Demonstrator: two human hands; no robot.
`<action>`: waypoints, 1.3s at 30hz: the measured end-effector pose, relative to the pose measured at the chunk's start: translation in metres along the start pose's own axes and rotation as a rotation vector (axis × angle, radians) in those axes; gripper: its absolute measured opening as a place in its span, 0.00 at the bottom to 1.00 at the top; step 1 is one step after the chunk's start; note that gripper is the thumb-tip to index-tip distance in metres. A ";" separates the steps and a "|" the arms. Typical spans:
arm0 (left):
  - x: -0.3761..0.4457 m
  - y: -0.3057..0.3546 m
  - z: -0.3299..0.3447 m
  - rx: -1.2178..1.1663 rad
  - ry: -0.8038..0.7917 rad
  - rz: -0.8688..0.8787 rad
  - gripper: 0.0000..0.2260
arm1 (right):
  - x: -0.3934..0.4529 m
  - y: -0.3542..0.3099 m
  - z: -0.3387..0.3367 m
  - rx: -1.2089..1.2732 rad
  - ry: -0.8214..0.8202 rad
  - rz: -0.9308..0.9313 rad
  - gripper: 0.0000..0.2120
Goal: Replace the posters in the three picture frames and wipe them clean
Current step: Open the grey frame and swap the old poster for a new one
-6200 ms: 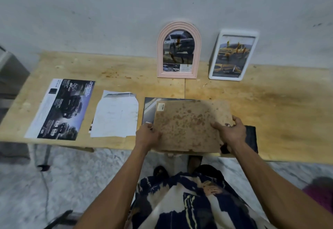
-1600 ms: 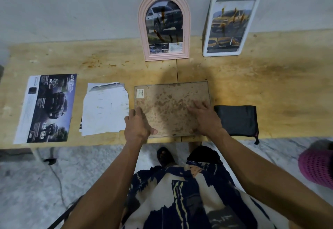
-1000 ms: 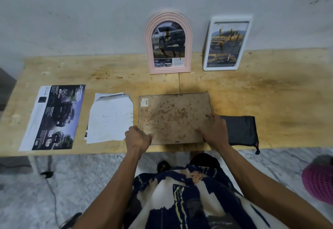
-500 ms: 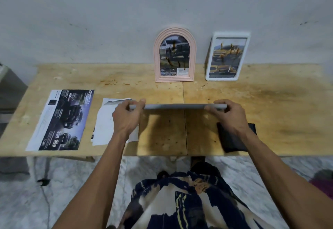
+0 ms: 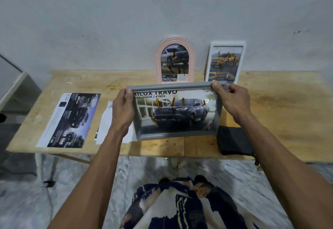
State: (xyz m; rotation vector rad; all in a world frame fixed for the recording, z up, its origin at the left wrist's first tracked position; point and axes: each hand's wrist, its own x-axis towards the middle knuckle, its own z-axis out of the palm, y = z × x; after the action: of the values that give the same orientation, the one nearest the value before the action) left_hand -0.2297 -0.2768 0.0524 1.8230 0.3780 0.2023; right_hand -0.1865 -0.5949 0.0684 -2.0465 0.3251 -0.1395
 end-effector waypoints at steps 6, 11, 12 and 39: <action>-0.017 -0.012 0.014 -0.157 0.274 -0.345 0.18 | -0.032 0.030 -0.014 0.138 -0.165 0.070 0.13; -0.043 -0.011 0.019 -0.138 0.344 -0.495 0.19 | -0.081 0.093 -0.014 0.224 -0.341 0.219 0.16; -0.047 -0.012 0.018 -0.117 0.352 -0.513 0.20 | -0.086 0.101 -0.012 0.233 -0.311 0.236 0.14; -0.034 -0.117 0.032 0.030 0.100 -0.714 0.17 | -0.051 0.136 0.067 0.033 -0.247 0.505 0.19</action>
State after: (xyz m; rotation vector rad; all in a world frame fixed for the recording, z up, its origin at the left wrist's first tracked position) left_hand -0.2686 -0.2893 -0.0672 1.6015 1.0730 -0.2110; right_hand -0.2428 -0.5846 -0.0806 -1.8622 0.6638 0.4112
